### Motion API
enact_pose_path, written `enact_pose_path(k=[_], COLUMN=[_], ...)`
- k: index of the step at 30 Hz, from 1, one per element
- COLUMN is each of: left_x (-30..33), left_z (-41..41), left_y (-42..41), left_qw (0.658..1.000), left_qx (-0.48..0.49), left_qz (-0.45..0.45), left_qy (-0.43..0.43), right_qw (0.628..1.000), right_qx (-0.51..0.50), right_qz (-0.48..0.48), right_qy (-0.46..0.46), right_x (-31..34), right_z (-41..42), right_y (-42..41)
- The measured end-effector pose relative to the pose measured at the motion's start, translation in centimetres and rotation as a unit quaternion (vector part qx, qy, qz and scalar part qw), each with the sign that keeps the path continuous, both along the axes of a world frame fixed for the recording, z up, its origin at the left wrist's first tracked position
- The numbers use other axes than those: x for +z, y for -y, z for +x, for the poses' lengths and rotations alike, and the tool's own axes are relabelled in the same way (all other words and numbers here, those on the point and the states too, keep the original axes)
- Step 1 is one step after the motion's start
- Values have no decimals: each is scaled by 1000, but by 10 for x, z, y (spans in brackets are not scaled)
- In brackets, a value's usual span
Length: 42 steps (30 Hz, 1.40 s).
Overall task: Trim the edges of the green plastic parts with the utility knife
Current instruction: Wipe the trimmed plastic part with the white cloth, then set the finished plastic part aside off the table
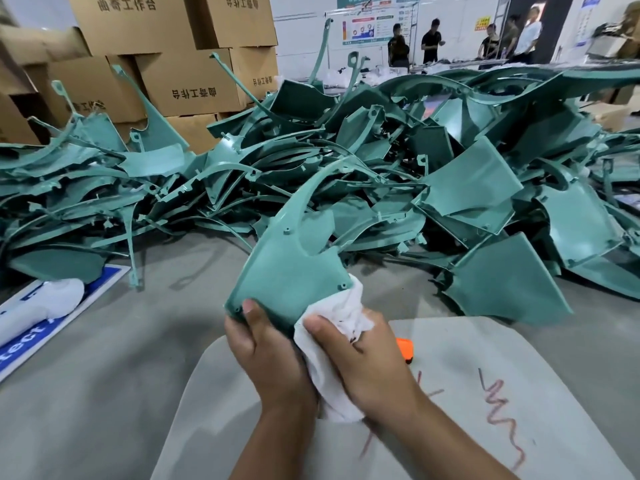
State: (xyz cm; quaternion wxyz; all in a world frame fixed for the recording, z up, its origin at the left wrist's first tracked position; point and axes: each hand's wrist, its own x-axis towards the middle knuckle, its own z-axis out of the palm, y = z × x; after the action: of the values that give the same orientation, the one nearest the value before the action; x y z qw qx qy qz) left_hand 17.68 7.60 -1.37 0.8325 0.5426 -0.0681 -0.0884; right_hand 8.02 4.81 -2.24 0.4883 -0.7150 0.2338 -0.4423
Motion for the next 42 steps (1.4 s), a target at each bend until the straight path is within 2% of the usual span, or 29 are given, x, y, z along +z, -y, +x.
enact_pose_path(k=[3,5,12,15,17,19,21,24,25,26,27,28,29,30,31,32,33,35,37,39,42], left_x=[3,4,7,8,5,0,-2,1,3,6,9,12,15,18,21,22,24,21,8,-17,-74], left_z=[3,5,6,19,32,39,38,39,41,43,46,48,52,55,60,65,68,81,96,106,102], left_y=[-3,-4,3,1,-5,-13,-19,-29,-34,-41,-49,-58,-74,-87,-111,-131,-152,-210,-285,-362,-468], left_qw=[999,998,997,996,997,998,999,998,998,997,996,995,993,992,992,991,991,992,993,993,988], left_qx=[47,54,65,81,72,42,16,-22,-35,-48,-62,-81,-91,-104,-108,-118,-125,-121,-117,-93,-40], left_qz=[24,38,37,24,26,30,31,27,23,20,16,10,-1,-10,-12,-6,3,6,9,27,83], left_qy=[11,15,-11,-22,-33,-25,-26,-47,-50,-52,-57,-64,-71,-73,-71,-63,-53,-31,-28,-63,-127], right_qw=[993,993,982,975,976,951,893,796,784,790,813,850,906,961,987,981,967,960,950,930,899], right_qx=[-43,-30,141,147,67,-84,-172,-192,-213,-247,-276,-283,-247,-171,-59,39,106,162,231,318,394], right_qz=[-70,-71,7,39,22,-64,-113,-138,-161,-194,-223,-229,-184,-82,49,164,226,229,209,182,149], right_qy=[-85,-86,-126,-161,-204,-289,-400,-557,-561,-526,-462,-380,-290,-202,-140,-96,-55,10,35,-2,-123], right_x=[-6,-6,12,21,24,30,39,49,52,57,63,69,76,84,90,94,96,93,82,67,28], right_z=[6,8,-12,-37,-56,-77,-94,-107,-108,-105,-100,-92,-75,-56,-30,-9,9,46,80,110,136], right_y=[-1,-1,15,22,31,45,57,60,57,51,43,33,18,1,-23,-45,-65,-110,-163,-225,-319])
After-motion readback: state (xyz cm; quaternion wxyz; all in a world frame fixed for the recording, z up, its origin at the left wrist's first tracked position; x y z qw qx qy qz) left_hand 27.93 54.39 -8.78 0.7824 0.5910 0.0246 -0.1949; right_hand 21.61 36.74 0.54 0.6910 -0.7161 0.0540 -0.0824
